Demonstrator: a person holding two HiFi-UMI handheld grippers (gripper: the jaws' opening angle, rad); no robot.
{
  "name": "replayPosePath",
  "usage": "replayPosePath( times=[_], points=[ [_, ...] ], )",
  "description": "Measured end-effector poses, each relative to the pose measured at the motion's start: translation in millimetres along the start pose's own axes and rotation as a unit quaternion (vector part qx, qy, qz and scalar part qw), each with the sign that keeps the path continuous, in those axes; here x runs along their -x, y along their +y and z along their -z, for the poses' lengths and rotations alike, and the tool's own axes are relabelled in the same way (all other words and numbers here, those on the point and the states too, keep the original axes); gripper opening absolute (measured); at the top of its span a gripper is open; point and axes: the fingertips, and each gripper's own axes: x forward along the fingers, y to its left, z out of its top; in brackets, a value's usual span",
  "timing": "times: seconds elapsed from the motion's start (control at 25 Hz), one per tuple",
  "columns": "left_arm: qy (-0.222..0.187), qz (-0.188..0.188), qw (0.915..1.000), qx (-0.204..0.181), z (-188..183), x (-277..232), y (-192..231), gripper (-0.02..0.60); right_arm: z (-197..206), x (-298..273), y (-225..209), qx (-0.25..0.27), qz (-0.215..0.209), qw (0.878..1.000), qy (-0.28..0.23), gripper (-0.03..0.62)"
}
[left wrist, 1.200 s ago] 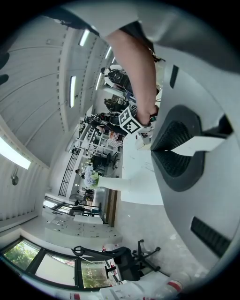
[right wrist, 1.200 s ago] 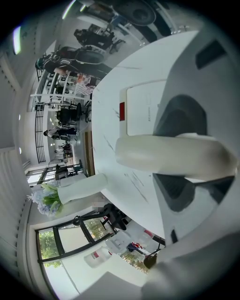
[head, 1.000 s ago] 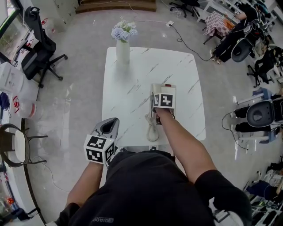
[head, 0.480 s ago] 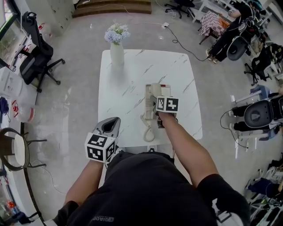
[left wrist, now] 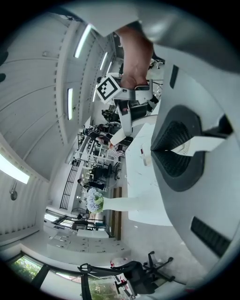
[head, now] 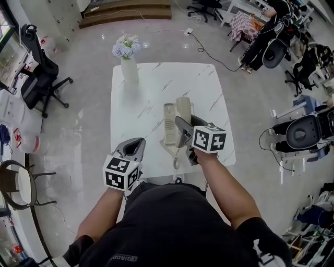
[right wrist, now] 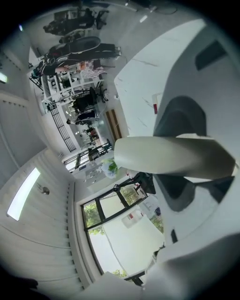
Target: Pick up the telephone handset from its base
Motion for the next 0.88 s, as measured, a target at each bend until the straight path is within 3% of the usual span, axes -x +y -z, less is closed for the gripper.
replayPosePath(
  times=[0.36, 0.88],
  points=[
    [-0.013, 0.016, 0.9997, -0.013, -18, -11, -19, 0.003, -32, 79, 25, 0.026, -0.044, 0.994, -0.092, 0.221],
    [-0.021, 0.018, 0.9992, -0.028, -31, -5, -27, 0.002, -26, 137, 2, 0.049, -0.029, 0.988, -0.144, 0.221]
  ],
)
